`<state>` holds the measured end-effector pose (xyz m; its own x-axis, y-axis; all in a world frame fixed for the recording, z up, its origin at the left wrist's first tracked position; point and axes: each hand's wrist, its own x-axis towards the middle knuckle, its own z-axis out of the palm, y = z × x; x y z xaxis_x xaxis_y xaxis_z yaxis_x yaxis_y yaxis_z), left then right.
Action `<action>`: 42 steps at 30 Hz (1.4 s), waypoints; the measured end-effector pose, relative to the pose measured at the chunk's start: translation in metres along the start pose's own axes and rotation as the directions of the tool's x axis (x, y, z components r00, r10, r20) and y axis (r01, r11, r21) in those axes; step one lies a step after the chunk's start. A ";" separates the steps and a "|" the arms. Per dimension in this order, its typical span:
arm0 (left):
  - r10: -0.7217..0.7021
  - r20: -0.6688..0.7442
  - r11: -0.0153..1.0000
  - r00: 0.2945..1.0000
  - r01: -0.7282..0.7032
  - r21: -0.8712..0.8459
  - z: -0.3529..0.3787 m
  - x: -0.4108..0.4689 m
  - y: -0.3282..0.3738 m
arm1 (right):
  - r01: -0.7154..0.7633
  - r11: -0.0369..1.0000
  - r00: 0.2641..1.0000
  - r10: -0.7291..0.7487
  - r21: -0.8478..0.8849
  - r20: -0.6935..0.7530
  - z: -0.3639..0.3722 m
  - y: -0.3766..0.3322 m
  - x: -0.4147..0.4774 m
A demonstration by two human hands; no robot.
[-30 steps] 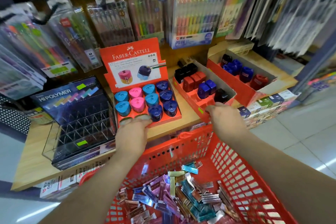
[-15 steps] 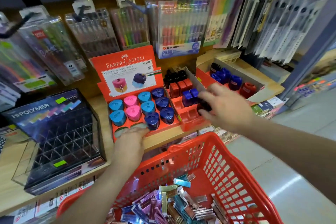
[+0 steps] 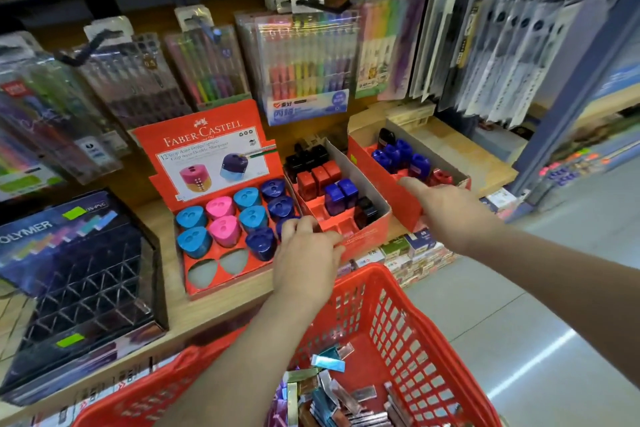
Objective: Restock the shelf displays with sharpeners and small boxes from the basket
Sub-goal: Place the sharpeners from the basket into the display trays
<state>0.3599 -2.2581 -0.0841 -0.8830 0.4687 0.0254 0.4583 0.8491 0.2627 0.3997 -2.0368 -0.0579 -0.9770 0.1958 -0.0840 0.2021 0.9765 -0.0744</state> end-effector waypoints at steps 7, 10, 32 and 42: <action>0.021 -0.026 1.000 0.999 -0.022 -0.022 0.001 0.011 -0.016 | 0.115 0.992 0.988 -0.110 0.043 -0.105 0.015 -0.020 -0.003; 0.036 -0.052 0.999 0.998 -0.038 -0.026 0.000 0.004 -0.016 | 0.096 0.992 0.982 -0.107 -0.077 -0.154 0.010 -0.023 -0.012; -0.360 0.521 0.854 0.774 0.498 -0.149 0.070 -0.240 -0.114 | 0.173 0.959 0.755 -0.277 0.226 0.595 0.182 -0.147 -0.185; -0.425 0.538 0.856 0.728 0.517 -0.023 0.147 -0.228 -0.150 | -0.341 0.890 0.816 0.122 0.301 0.565 0.272 -0.176 -0.123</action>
<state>0.5072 -2.4561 -0.2707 -0.7832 0.1111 -0.6118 -0.0664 0.9633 0.2600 0.5032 -2.2568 -0.3045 -0.7344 0.2284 -0.6391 0.5339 0.7758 -0.3363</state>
